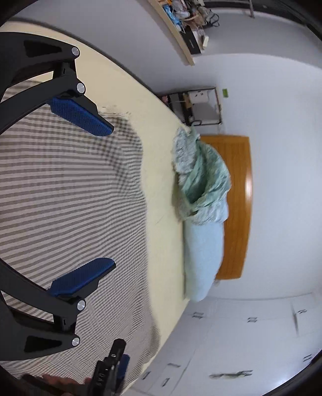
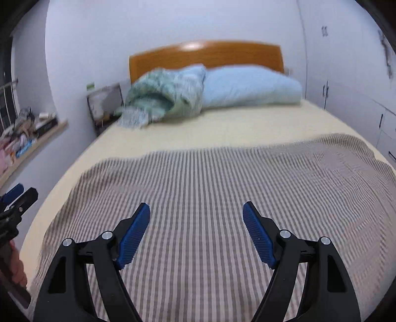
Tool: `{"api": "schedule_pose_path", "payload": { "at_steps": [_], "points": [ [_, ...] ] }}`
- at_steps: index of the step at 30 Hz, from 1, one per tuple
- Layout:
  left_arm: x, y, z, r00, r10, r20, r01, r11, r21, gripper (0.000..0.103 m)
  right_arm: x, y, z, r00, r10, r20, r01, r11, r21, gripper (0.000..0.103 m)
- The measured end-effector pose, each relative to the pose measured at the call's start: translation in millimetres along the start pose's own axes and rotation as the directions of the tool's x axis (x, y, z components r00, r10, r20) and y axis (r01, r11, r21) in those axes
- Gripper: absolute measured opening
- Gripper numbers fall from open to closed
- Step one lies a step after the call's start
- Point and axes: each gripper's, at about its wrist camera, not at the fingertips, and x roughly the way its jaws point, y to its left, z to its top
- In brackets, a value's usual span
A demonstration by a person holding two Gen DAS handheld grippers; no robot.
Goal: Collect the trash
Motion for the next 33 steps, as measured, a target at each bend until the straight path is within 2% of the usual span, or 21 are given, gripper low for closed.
{"api": "schedule_pose_path", "payload": {
  "at_steps": [2, 6, 8, 11, 16, 22, 28, 33],
  "points": [
    [18, 2, -3, 0.997, 0.02, 0.068, -0.02, 1.0, -0.011, 0.096, 14, -2, -1, 0.998, -0.006, 0.07, 0.006, 1.0, 0.003, 0.074],
    [52, 2, -11, 0.991, 0.055, 0.121, -0.052, 0.998, -0.024, 0.096, 33, 2, -5, 0.99, 0.016, 0.14, -0.016, 1.0, -0.003, 0.074],
    [60, 3, -12, 0.987, 0.062, 0.148, -0.06, 0.998, -0.024, 0.096, 37, 10, -4, 0.981, 0.0, 0.196, 0.009, 0.999, -0.046, 0.074],
    [60, 5, -15, 0.98, 0.061, 0.19, -0.059, 0.998, -0.017, 0.096, 41, 17, -2, 0.965, -0.024, 0.259, 0.046, 0.996, -0.082, 0.074],
    [49, 8, -13, 0.974, 0.07, 0.216, -0.071, 0.997, -0.007, 0.096, 40, 18, 1, 0.959, -0.03, 0.281, 0.057, 0.995, -0.088, 0.074],
    [9, 13, -11, 0.968, 0.085, 0.237, -0.078, 0.996, -0.04, 0.096, 10, 13, 0, 0.963, -0.014, 0.27, 0.031, 0.998, -0.06, 0.074],
    [-60, 10, -8, 0.962, 0.058, 0.267, -0.049, 0.998, -0.042, 0.096, -44, 15, -3, 0.96, -0.023, 0.278, 0.045, 0.996, -0.076, 0.074],
    [-119, 3, -12, 0.964, 0.047, 0.263, -0.036, 0.998, -0.045, 0.096, -94, 22, -10, 0.962, -0.038, 0.269, 0.07, 0.991, -0.111, 0.074]
  ]
}}
